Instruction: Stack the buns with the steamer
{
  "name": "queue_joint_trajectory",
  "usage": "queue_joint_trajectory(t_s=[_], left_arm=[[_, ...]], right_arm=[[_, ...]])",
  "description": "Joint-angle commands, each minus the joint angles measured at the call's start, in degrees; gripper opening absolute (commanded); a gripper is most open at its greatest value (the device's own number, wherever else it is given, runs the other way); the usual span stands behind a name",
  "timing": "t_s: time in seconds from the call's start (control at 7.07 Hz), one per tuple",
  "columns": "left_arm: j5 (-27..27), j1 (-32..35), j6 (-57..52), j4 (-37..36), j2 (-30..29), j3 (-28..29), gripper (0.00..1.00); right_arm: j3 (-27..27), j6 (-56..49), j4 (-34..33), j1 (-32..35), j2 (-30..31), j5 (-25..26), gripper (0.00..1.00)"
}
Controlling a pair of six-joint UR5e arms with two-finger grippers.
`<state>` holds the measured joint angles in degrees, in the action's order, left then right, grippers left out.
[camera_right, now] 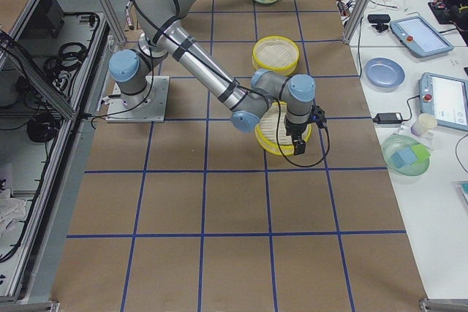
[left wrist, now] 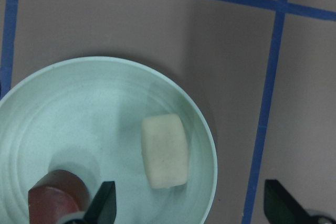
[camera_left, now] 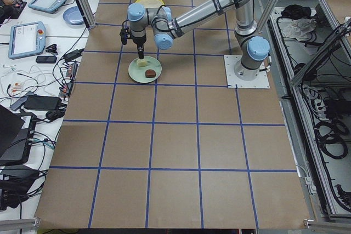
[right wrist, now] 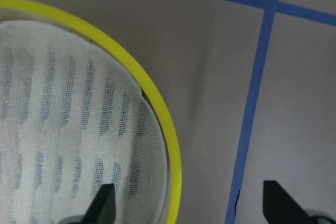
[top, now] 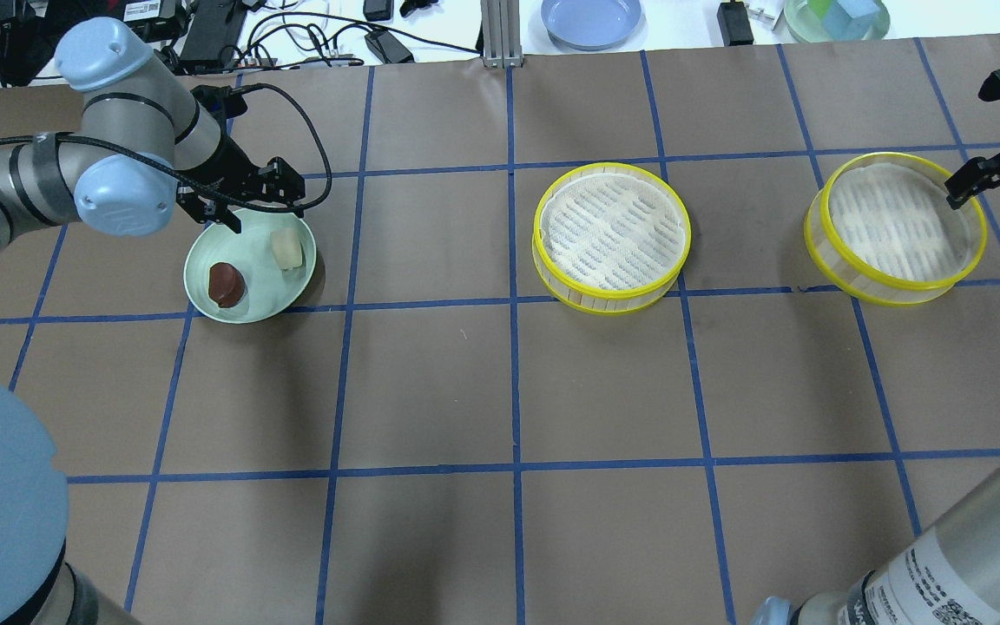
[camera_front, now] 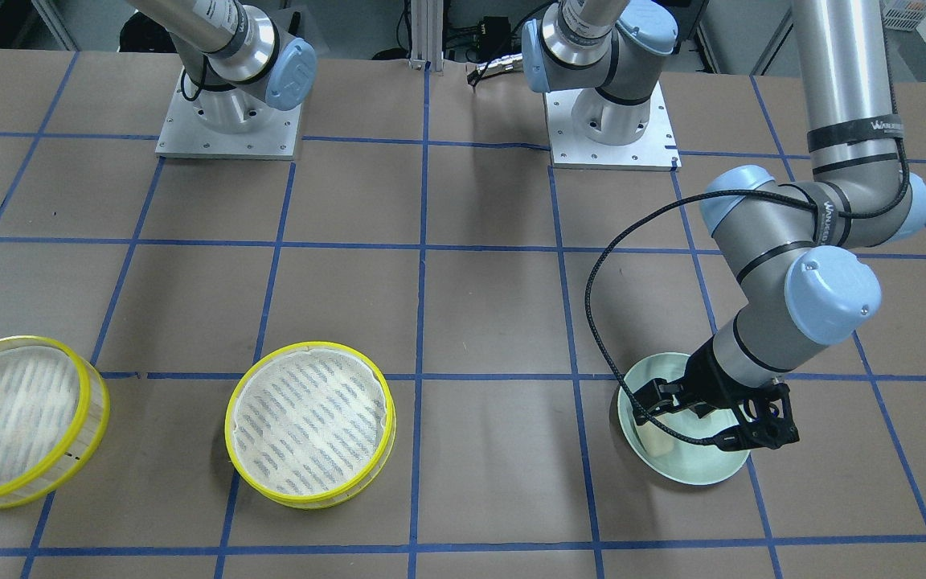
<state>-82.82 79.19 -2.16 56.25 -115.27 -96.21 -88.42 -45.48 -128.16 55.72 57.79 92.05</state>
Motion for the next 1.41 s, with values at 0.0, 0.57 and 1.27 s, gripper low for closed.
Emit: queue_joint_trajectory(t_s=[0.0, 0.57, 1.27], left_arm=[[0.1, -0.2, -0.1, -1.3, -3.7, 0.1, 0.98], [-0.2, -1.1, -1.6, -1.1, -5.1, 0.5, 0.22], [7.5, 0.7, 12.8, -1.1, -1.1, 3.2, 0.00]], right_arm=[[-0.2, -1.4, 0.5, -1.4, -1.6, -0.2, 0.97], [-0.2, -2.4, 3.8, -1.6, -1.8, -2.4, 0.18], [-0.3, -1.6, 4.3, -1.2, 1.0, -5.3, 0.00]])
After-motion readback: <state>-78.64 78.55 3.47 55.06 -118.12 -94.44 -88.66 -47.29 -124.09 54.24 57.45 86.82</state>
